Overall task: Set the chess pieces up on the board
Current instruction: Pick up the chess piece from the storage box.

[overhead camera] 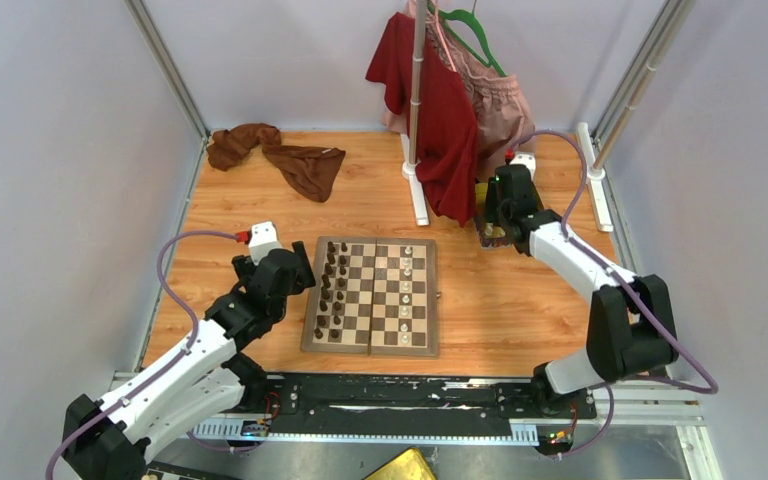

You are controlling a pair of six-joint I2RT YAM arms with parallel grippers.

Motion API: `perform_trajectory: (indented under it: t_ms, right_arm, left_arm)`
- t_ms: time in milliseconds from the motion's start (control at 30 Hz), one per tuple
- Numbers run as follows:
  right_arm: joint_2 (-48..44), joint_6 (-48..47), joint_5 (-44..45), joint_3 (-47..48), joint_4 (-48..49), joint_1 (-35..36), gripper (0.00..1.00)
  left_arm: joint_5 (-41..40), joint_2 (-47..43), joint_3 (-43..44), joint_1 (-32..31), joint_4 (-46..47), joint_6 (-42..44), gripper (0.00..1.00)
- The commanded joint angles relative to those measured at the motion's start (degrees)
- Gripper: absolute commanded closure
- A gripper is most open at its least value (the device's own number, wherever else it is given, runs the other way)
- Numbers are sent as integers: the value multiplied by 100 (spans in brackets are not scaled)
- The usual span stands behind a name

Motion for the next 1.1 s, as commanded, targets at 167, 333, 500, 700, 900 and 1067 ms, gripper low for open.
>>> perform_trajectory:
  t_ms: [167,333,500,700,900,1067]
  right_arm:
    - [1026,208,-386,729,379,-418,53]
    - [1398,243,-434,890,400,-493,54]
    - [1663,286,-506,951,429,-557,56]
    - [1901,316,-561,990,459,-596,58]
    - [2089,331,-607,1008,504,-613,64]
    - [2134,287,-559,1017,504,-629,74]
  left_arm:
    - [-276,-174,121,36,415,41,0]
    - [-310,-102,131,45,517,40,0]
    - [-373,-19,131,52,579,39,0]
    - [-373,68,123,73,697,56,0]
    - [-372,169,111,115,757,87,0]
    - [-344,182,66,180,818,102,0]
